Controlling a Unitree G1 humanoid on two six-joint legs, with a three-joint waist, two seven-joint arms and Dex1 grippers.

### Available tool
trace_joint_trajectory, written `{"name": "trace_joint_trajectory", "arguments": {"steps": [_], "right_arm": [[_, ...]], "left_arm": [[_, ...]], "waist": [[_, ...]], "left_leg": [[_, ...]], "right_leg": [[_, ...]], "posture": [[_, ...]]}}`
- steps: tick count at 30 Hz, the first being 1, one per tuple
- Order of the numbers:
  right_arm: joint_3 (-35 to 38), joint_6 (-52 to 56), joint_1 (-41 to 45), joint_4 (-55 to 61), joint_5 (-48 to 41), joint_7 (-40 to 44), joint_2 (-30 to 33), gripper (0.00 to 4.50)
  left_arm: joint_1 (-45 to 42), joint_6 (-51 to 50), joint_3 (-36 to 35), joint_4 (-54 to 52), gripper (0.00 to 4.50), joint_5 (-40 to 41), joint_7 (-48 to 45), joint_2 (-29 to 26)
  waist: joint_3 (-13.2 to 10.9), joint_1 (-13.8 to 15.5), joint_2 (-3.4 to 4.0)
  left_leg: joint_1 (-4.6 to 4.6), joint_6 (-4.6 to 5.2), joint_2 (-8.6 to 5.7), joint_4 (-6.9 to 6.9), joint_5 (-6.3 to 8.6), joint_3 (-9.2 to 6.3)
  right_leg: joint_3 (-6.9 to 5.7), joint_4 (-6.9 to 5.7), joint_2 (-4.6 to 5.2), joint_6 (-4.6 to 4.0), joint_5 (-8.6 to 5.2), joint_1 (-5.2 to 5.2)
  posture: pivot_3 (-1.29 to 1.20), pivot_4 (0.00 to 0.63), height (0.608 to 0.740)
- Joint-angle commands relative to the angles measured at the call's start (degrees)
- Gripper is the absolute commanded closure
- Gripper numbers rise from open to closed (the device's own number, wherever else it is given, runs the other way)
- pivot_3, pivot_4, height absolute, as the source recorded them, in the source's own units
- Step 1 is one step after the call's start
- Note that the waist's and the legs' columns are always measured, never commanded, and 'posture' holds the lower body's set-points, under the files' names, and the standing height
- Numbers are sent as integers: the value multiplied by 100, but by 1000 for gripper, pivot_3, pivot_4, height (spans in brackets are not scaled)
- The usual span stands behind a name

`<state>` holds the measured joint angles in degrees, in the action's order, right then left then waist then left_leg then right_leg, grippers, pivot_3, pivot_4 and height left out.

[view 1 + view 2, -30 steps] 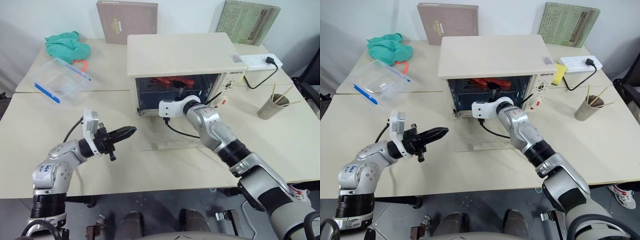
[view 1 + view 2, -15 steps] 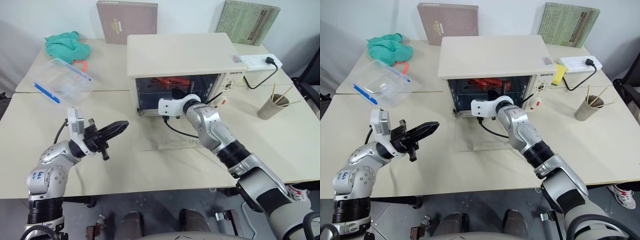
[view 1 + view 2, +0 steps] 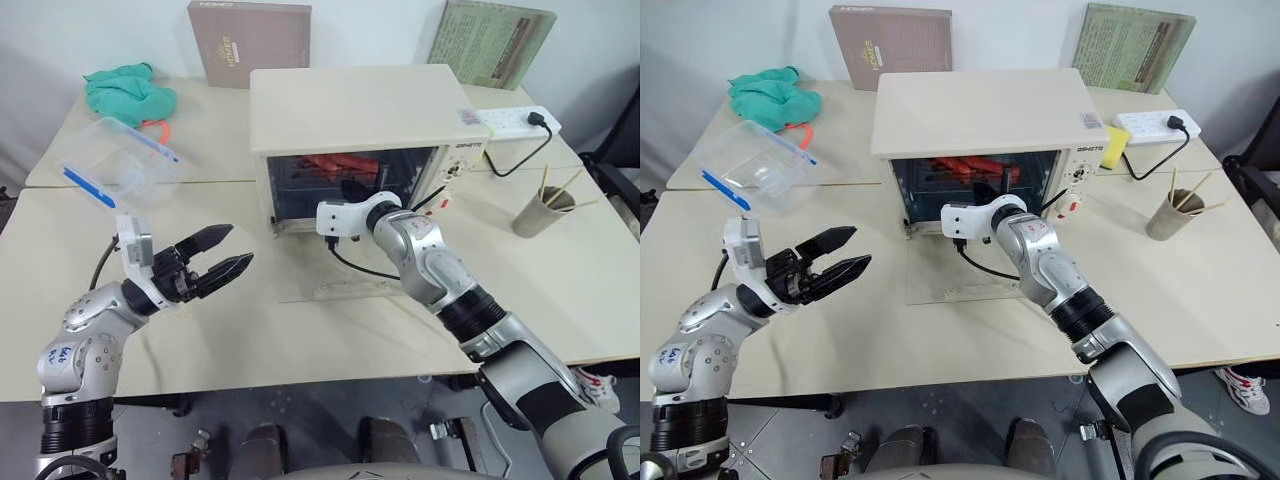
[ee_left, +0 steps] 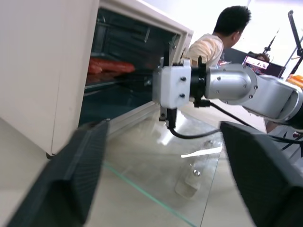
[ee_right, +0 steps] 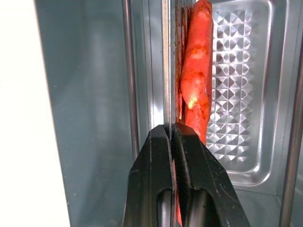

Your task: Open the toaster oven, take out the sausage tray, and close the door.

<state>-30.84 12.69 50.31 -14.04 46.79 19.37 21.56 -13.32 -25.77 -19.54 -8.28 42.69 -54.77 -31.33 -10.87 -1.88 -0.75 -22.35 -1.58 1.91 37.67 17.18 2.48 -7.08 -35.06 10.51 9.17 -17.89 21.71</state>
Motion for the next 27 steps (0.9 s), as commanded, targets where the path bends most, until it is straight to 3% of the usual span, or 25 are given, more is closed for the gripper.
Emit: {"name": "trace_joint_trajectory", "arguments": {"steps": [1, 10, 27], "right_arm": [[212, -30, -132, 724, 81, 61, 93, 4500], [344, -132, -1089, 2022, 329, 248, 364, 4500], [528, -580, -1671, 2703, 507, 272, 584, 4500]], "left_arm": [[-43, 82, -150, -39, 53, 171, -122, -108], [-252, 88, -110, 336, 53, 87, -201, -177], [-579, 245, 113, 873, 53, -144, -393, -192]], "waist": [[0, 1, 0], [0, 17, 0], [0, 19, 0]], "left_leg": [[0, 0, 0, -2, 0, 1], [0, 0, 0, -2, 0, 4], [1, 0, 0, -6, 0, 6]], "right_leg": [[0, 1, 0, 0, 0, 1], [0, 3, 0, 0, 0, 1], [0, 6, 0, 0, 0, 2]], "posture": [[0, 150, 740], [0, 150, 740], [0, 150, 740]]}}
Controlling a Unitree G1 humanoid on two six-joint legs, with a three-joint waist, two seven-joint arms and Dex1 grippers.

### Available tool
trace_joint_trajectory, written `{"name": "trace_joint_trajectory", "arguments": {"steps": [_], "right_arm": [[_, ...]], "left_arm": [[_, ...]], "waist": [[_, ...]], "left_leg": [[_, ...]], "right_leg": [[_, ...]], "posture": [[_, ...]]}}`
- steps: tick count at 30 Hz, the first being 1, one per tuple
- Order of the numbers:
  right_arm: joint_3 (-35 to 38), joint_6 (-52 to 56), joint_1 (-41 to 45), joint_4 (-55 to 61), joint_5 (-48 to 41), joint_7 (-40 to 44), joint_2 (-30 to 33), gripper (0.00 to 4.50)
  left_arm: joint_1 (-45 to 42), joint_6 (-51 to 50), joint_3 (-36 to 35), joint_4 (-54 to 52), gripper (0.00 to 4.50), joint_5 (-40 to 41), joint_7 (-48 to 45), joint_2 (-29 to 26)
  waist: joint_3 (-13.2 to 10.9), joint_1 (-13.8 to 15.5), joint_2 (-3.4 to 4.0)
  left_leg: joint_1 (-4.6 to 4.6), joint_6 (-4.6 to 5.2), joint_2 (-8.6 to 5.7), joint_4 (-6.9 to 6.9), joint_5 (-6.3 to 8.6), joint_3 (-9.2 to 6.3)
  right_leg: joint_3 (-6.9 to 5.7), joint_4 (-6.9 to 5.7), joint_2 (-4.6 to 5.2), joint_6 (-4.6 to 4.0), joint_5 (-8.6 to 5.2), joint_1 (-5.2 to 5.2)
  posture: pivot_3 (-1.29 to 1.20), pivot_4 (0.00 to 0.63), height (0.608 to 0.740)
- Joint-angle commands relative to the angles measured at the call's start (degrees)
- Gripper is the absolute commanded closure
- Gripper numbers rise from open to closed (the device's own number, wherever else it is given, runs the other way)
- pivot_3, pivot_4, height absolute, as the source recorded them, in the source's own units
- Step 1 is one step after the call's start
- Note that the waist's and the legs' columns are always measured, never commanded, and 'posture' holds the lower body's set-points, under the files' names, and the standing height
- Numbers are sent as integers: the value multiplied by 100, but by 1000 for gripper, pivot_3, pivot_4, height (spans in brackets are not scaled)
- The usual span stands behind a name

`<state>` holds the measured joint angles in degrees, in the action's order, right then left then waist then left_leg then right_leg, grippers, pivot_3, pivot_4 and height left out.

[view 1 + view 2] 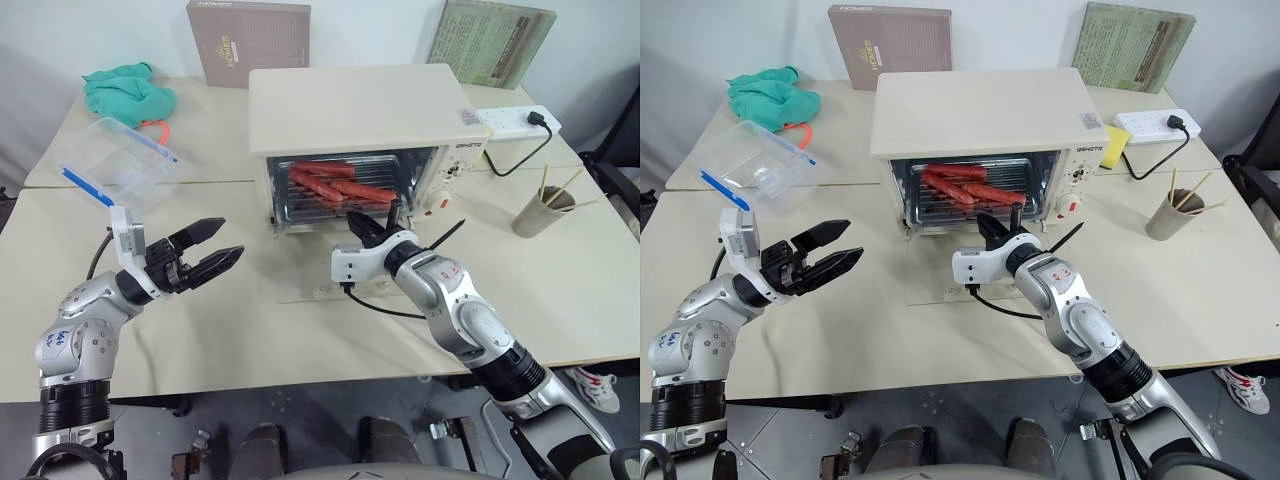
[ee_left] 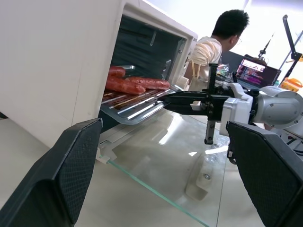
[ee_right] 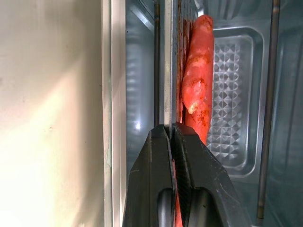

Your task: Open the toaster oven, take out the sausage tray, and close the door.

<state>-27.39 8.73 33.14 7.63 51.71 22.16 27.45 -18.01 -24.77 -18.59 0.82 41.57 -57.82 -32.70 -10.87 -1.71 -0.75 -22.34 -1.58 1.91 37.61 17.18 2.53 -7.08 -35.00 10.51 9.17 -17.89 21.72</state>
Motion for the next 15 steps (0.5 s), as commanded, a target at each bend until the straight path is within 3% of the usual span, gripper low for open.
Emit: {"name": "trace_joint_trajectory", "arguments": {"steps": [1, 15], "right_arm": [[231, -131, 8, 619, -118, 133, -63, 4500], [643, -352, -639, 1656, -365, 609, 71, 4500]], "left_arm": [[-123, 152, 31, -19, 53, -44, -97, -53], [-255, 160, 51, 181, 53, -100, -221, -80]], "waist": [[0, 3, 0], [0, -5, 0]], "left_leg": [[0, 0, 0, 0, 0, 0], [1, 0, 0, -10, 0, 2]], "right_leg": [[0, 1, 0, 0, 0, 0], [-1, 3, 0, 0, 0, 4]], "posture": [[0, 150, 740], [0, 150, 740]]}}
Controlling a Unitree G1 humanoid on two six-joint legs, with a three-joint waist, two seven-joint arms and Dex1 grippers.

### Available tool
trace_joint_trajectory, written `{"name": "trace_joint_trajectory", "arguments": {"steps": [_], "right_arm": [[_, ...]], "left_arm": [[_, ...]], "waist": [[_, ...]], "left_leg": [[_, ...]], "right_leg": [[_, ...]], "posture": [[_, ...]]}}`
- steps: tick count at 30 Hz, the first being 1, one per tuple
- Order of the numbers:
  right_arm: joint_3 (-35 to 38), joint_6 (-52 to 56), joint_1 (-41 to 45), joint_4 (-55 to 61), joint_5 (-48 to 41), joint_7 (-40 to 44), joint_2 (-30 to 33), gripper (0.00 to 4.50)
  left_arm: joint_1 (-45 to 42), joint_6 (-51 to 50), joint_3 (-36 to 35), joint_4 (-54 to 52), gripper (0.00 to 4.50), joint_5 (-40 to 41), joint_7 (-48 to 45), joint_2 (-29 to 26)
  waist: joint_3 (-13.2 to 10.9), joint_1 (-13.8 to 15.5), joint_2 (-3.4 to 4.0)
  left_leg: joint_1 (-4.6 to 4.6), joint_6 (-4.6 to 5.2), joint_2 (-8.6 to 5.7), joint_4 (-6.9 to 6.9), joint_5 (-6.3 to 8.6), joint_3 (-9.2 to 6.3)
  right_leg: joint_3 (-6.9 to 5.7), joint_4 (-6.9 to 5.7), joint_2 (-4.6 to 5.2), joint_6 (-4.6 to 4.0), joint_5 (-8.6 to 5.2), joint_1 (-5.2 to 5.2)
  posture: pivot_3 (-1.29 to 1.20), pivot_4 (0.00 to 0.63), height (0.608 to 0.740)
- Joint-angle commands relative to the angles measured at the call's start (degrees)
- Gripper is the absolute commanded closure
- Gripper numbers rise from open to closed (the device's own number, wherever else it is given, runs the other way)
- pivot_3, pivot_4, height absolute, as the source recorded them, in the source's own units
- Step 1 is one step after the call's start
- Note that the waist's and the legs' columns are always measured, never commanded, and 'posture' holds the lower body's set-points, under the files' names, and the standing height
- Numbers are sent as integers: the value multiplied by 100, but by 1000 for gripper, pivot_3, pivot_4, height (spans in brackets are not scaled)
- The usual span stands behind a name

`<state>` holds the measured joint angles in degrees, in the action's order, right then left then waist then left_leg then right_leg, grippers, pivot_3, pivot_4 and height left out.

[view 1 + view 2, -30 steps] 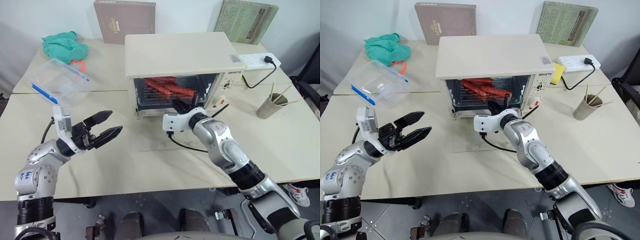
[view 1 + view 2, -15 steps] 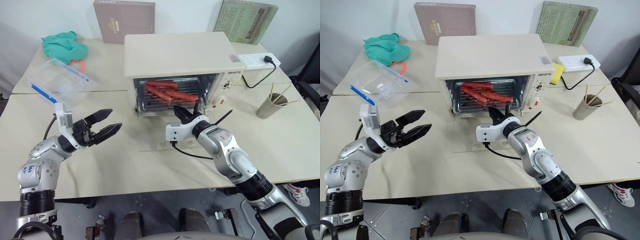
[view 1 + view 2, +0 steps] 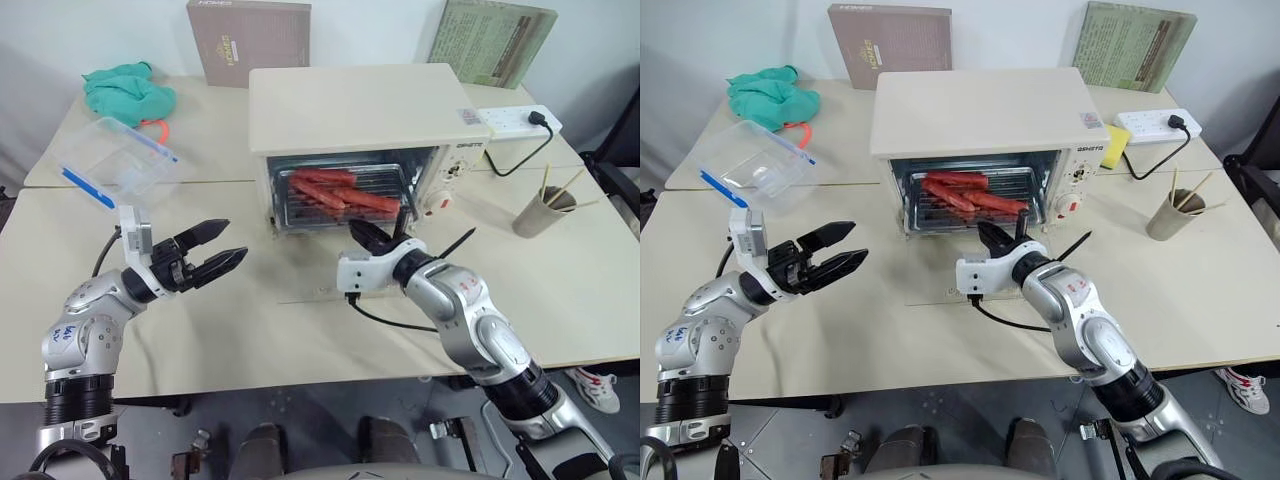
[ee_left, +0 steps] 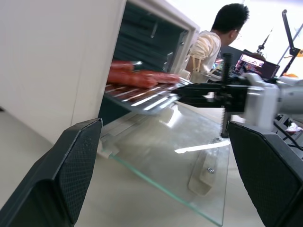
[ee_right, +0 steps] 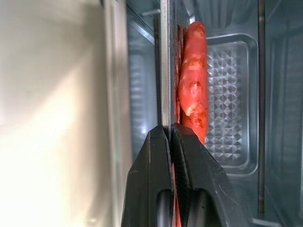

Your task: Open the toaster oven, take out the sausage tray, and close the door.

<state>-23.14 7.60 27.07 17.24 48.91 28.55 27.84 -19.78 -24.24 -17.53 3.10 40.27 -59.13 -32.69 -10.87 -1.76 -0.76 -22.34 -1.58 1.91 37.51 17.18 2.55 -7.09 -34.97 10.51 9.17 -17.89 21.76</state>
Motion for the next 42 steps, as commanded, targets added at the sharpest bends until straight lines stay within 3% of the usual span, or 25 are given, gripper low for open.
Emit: {"name": "trace_joint_trajectory", "arguments": {"steps": [1, 35, 42], "right_arm": [[246, -267, -99, 763, -86, -7, 61, 4500], [1059, -1893, -1309, 1160, 11, -898, 490, 4500], [1086, -2034, -1506, 1351, -377, -563, 537, 4500]], "left_arm": [[-79, 99, -57, -43, 53, 33, -97, -80], [-116, -36, 59, 97, 53, 52, -221, -31], [-89, -142, 83, 97, 53, 81, -274, -44]], "waist": [[0, 5, 0], [2, 28, -4], [2, 30, -4]], "left_leg": [[0, 0, 0, 0, 0, 0], [2, 0, 0, 8, 0, 1], [2, 0, 0, 12, 0, 1]], "right_leg": [[0, -1, 0, 0, 0, 0], [3, -2, 1, 0, 0, -4], [3, -3, 1, 0, 0, -6]], "posture": [[0, 150, 740], [0, 150, 740], [0, 150, 740]]}}
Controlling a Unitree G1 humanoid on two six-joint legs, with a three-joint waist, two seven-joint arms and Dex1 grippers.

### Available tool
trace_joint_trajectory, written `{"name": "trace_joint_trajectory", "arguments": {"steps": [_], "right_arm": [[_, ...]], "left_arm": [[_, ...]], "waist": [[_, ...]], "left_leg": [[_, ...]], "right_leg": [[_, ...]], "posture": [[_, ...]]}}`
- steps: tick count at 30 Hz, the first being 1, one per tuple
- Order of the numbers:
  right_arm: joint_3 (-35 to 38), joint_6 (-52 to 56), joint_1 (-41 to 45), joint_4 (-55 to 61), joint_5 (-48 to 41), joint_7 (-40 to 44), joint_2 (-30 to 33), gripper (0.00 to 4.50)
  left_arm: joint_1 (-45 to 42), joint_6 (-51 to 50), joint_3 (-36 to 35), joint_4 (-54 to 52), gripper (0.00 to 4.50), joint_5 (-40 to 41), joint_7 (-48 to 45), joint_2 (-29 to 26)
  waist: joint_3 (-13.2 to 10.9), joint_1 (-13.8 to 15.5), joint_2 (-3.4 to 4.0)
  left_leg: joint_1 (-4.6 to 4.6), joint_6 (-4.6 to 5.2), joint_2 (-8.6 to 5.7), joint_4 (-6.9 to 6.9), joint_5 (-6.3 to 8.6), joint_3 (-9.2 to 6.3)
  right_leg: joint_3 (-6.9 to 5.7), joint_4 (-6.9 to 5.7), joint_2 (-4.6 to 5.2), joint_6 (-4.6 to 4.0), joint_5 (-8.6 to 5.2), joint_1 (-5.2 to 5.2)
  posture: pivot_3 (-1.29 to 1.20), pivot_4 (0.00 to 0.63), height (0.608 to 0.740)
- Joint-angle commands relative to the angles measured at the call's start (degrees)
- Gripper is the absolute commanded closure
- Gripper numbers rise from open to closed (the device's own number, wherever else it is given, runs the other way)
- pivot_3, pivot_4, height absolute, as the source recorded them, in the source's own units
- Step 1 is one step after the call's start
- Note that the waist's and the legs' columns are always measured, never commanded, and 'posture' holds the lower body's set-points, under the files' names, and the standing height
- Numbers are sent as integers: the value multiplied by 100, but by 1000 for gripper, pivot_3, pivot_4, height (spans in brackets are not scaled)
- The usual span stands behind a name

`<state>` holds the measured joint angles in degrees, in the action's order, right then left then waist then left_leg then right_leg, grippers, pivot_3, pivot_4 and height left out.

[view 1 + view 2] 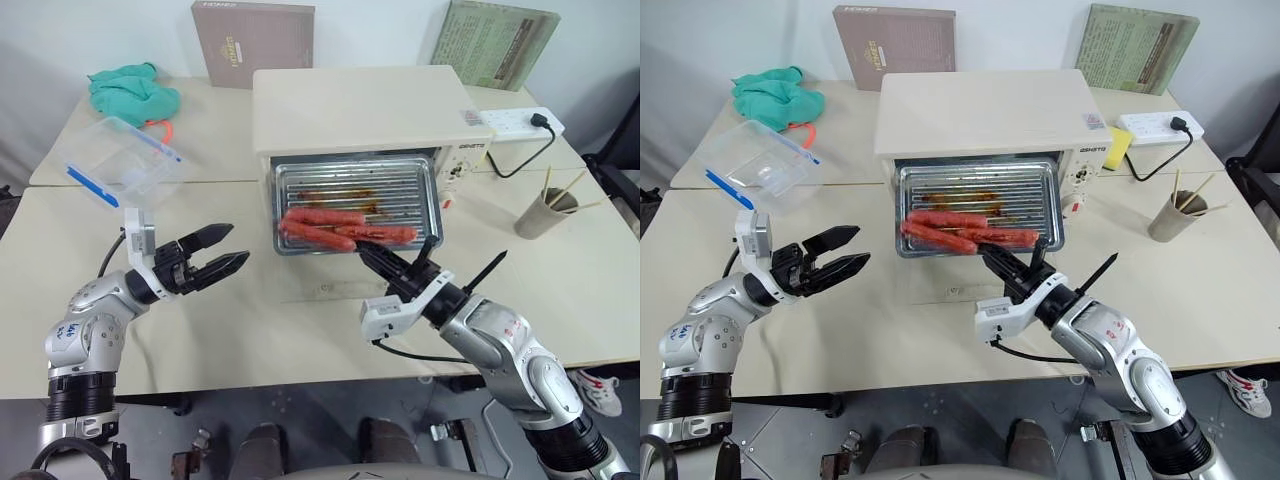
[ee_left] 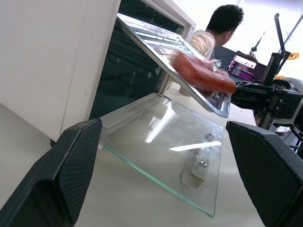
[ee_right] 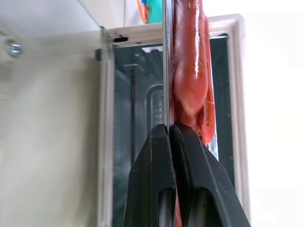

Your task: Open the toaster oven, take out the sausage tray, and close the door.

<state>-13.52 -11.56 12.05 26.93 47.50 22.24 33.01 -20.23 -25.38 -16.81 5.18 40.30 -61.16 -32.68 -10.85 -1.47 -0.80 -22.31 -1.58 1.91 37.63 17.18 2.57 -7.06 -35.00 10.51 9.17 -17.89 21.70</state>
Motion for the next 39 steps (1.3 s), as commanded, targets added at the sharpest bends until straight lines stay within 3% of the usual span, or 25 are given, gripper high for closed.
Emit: {"name": "trace_joint_trajectory", "arguments": {"steps": [1, 9, 22, 29, 32, 39], "right_arm": [[129, -99, -9, 401, -295, 144, 12, 4500], [273, -222, -69, 510, -797, 529, 132, 4500], [510, -775, -273, 556, -1239, 665, 559, 4500], [523, -923, -300, 514, -1267, 675, 631, 4500], [516, -947, -320, 529, -1339, 730, 648, 4500], [533, -726, -354, 637, -1612, 995, 634, 4500]], "left_arm": [[-41, -62, 18, -114, 53, 84, -71, -47], [32, -480, 116, -272, 53, 179, 18, -28], [-68, -2823, -359, -712, 53, 1735, 1422, 82], [-265, -4476, -518, -494, 53, 2661, 2155, -164], [-603, -5275, -632, 57, 53, 3137, 2424, -144], [-789, -5715, -719, 275, 53, 3442, 2902, 171]], "waist": [[0, 0, 0], [0, 2, 0], [0, 35, -1], [0, 93, -1], [0, 130, -1], [1, 139, -2]], "left_leg": [[0, 0, 0, 1, 0, 0], [0, 0, 0, 4, 0, -1], [4, 1, 1, 17, 1, -6], [4, 2, 0, 23, 1, -7], [5, 1, 0, 23, 1, -6], [5, 1, 0, 29, 1, -6]], "right_leg": [[0, 0, 0, 0, 0, 0], [0, -2, 0, 0, 0, -2], [3, -8, 0, 0, 0, -10], [5, -8, 0, 0, 0, -12], [8, -8, 0, 0, 0, -12], [10, -11, 0, 0, 0, -14]], "posture": [[0, 150, 740], [0, 150, 740], [0, 150, 740], [0, 150, 740], [0, 150, 740], [0, 150, 740]]}}
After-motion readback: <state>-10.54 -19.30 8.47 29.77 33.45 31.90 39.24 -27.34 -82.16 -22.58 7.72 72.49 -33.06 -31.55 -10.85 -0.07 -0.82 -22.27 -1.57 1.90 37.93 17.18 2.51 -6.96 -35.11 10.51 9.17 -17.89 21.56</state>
